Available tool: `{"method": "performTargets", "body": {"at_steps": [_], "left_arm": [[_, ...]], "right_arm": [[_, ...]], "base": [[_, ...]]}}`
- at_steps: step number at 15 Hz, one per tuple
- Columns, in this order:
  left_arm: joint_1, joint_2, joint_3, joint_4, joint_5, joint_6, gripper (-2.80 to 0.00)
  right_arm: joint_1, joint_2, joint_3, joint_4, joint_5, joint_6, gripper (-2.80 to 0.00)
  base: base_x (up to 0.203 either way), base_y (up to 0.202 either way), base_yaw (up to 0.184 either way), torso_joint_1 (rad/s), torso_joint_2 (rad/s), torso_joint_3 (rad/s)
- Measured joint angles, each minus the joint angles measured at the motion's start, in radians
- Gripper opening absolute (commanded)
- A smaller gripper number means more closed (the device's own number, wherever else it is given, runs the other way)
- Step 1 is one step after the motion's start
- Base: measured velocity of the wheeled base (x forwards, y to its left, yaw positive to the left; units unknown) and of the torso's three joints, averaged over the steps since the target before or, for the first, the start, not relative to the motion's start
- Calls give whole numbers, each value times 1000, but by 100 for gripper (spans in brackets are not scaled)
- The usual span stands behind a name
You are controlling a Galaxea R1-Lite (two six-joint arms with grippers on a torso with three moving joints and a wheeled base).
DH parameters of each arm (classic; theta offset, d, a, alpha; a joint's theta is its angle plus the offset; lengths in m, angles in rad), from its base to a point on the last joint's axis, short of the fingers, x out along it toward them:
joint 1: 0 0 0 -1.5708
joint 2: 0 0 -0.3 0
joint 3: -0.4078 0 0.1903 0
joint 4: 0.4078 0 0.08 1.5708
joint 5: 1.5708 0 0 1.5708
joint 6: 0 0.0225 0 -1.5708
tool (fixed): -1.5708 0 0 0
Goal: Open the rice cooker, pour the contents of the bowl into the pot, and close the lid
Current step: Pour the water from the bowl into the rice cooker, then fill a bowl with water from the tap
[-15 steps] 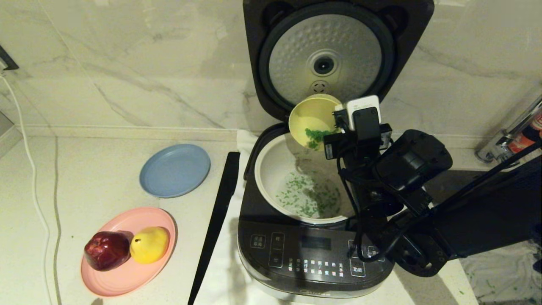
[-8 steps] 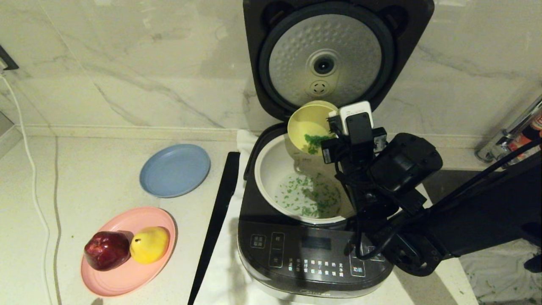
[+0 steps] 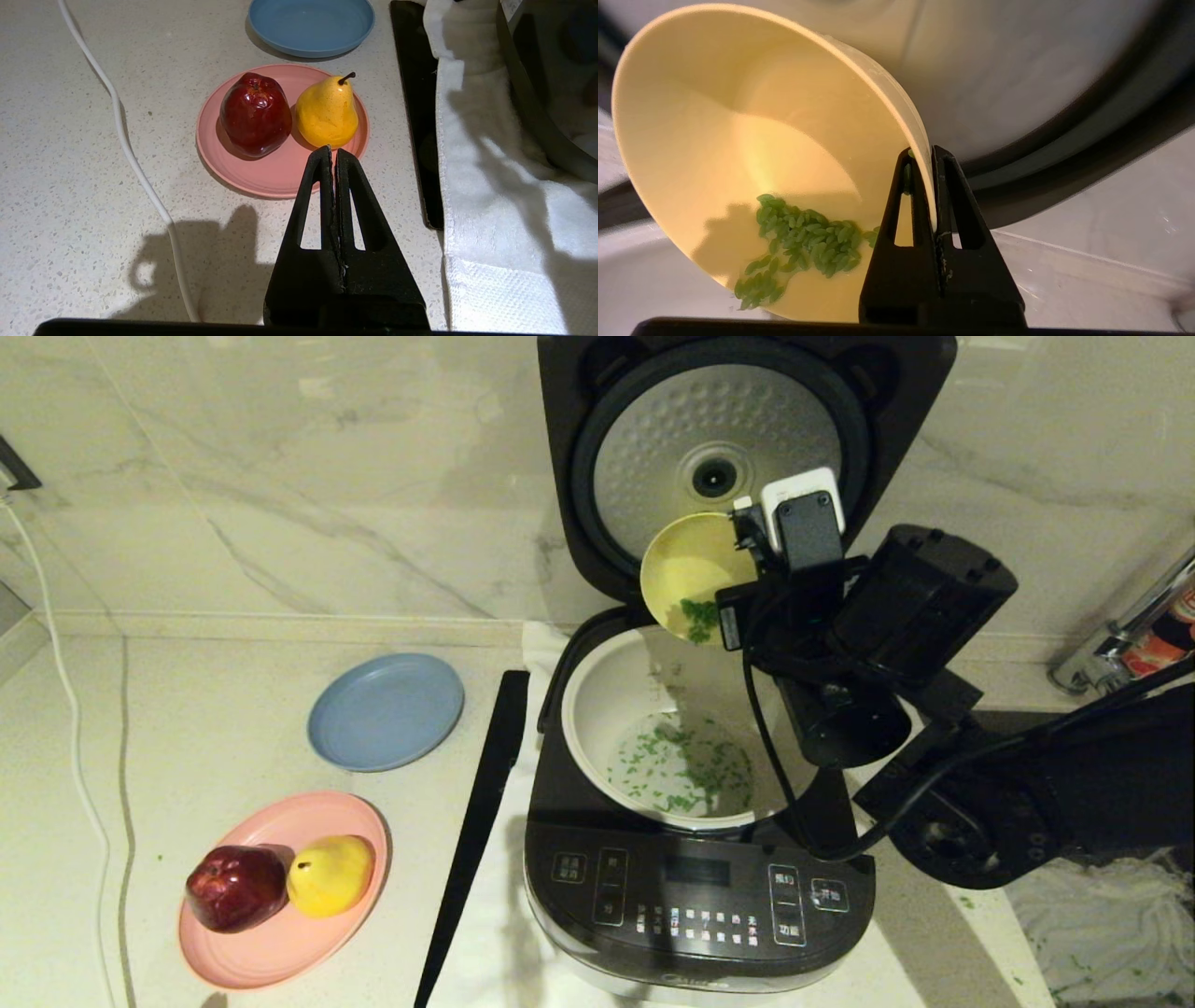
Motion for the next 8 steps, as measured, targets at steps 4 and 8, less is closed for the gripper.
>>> {"method": "performTargets", "body": {"at_steps": [4,8], "left_arm": [[0,0,0,0,0,0,-280],[0,0,0,0,0,0,-280]], "right_arm": [[63,-150,-42,317,-56,143,-280],[88,-289,-84,705,-44,338,-280]], "base": [[0,0,0,0,0,0],[0,0,0,0,0,0]]}}
